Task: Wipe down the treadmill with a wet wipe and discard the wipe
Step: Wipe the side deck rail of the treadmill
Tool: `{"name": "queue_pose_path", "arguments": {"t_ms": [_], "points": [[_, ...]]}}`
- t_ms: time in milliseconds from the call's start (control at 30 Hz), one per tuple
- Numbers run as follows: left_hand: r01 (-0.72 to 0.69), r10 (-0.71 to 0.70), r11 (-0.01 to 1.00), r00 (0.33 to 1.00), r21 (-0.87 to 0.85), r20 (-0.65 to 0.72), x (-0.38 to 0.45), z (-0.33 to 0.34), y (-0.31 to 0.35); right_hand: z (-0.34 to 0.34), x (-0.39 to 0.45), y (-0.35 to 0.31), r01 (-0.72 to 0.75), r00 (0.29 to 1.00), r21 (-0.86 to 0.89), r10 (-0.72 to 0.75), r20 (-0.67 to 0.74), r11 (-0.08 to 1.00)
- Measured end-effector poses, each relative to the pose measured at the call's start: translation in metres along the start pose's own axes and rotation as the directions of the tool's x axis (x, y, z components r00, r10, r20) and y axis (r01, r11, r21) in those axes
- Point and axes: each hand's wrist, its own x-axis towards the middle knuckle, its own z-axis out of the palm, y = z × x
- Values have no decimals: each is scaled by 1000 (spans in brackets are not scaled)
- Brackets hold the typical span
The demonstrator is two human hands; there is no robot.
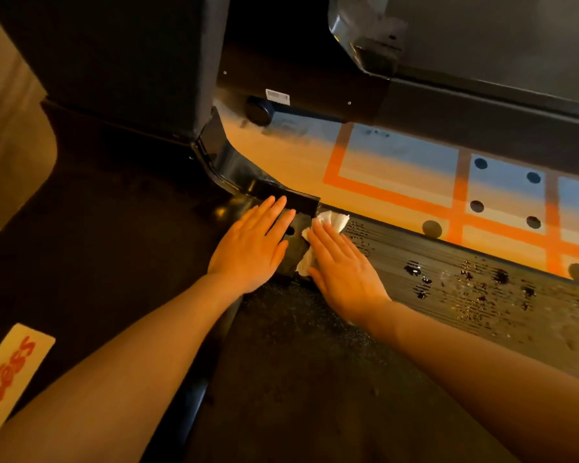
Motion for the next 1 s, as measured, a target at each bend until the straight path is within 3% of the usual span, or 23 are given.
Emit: {"name": "queue_pose_path", "arguments": {"t_ms": [367, 633, 833, 1000], "points": [[9, -8, 999, 1000, 54, -16, -1, 5, 0, -3, 5, -5, -139, 976, -52, 128, -175, 989], [7, -5, 999, 1000, 54, -30, 0, 8, -1, -1, 13, -6, -151, 988, -94, 147, -45, 984], [2, 1, 999, 998, 54, -61, 1, 11, -2, 18, -14, -16, -33, 998, -177, 22, -63, 984], [-2, 8, 997, 998, 81, -70, 1, 13, -3, -1, 21, -7, -160, 987, -120, 154, -53, 980]]}}
